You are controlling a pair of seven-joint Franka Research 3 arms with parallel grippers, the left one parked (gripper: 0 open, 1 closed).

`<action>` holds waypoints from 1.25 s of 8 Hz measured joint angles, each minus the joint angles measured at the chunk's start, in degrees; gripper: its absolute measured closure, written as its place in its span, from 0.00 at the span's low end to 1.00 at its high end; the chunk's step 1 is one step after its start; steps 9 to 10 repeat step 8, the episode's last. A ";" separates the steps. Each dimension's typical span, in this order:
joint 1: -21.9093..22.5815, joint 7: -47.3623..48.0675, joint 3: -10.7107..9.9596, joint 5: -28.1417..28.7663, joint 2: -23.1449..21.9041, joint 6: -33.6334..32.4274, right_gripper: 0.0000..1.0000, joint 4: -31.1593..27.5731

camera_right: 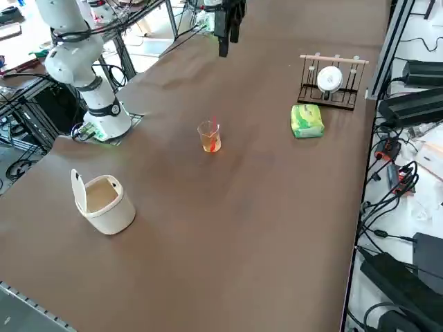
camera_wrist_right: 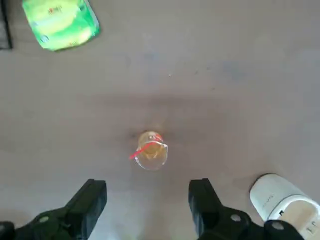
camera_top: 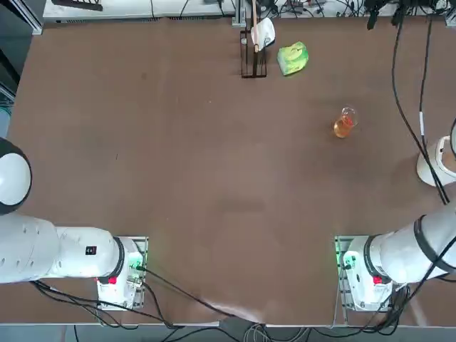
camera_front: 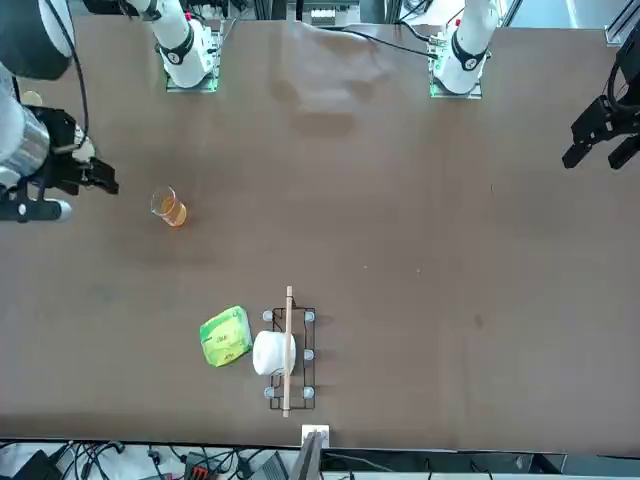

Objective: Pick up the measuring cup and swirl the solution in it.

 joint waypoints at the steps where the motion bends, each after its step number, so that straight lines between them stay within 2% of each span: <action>1: -0.52 0.29 -0.10 0.30 -0.88 -1.36 0.00 1.10; 4: -5.21 0.61 1.44 3.40 -5.26 -3.30 0.00 0.48; 7: -7.16 0.61 2.56 3.40 -10.01 -0.38 0.00 -7.32; 8: -8.37 0.61 3.51 3.40 -11.22 0.28 0.00 -9.36; 10: -8.37 0.61 3.51 3.40 -11.22 0.28 0.00 -9.36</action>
